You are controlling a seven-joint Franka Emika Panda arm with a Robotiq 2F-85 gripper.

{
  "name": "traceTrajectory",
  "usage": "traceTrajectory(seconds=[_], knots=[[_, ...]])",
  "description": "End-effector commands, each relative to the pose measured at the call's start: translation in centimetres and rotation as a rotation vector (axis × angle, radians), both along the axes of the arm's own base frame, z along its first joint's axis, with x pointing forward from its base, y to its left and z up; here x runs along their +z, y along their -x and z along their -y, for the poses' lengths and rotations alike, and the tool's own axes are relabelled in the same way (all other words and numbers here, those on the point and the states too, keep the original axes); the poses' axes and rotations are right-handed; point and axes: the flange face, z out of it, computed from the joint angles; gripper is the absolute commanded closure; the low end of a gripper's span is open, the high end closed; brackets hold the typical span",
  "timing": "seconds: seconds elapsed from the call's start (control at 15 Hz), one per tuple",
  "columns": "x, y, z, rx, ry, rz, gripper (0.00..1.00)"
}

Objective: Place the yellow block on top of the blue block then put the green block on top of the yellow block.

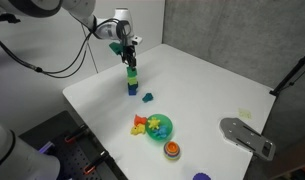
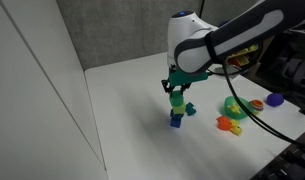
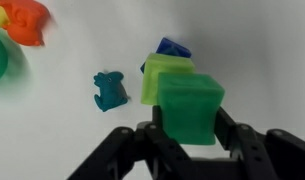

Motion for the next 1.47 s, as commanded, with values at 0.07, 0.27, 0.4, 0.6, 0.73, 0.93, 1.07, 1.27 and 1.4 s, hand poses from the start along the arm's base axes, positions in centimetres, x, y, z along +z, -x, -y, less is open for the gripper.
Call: traceTrajectory(seconds=[0.07,0.27,0.4,0.6,0.73,0.93,1.07,1.27,1.4], knots=[[0.1,0.5,0.3,-0.006,0.031,-0.024,0.22],[0.1,0.7,0.4,-0.005,0.033,-0.034,0.07],[0.1,0.9,0.5,-0.005,0.033,-0.044,0.0],[0.3,1.0,0.6,-0.002,0.024,-0.049,0.0],[0.8,1.0,0.6,0.005,0.005,-0.037,0.0],[2.0,0.9,0.6,0.009,-0.044,-0.007,0.0],[3.1,0.8,0.6,0.008,-0.083,0.024,0.0],[4.9,1.1,1.1,0.014,-0.114,0.051,0.0],[6.4,1.9,1.7,0.034,-0.117,0.055,0.0]])
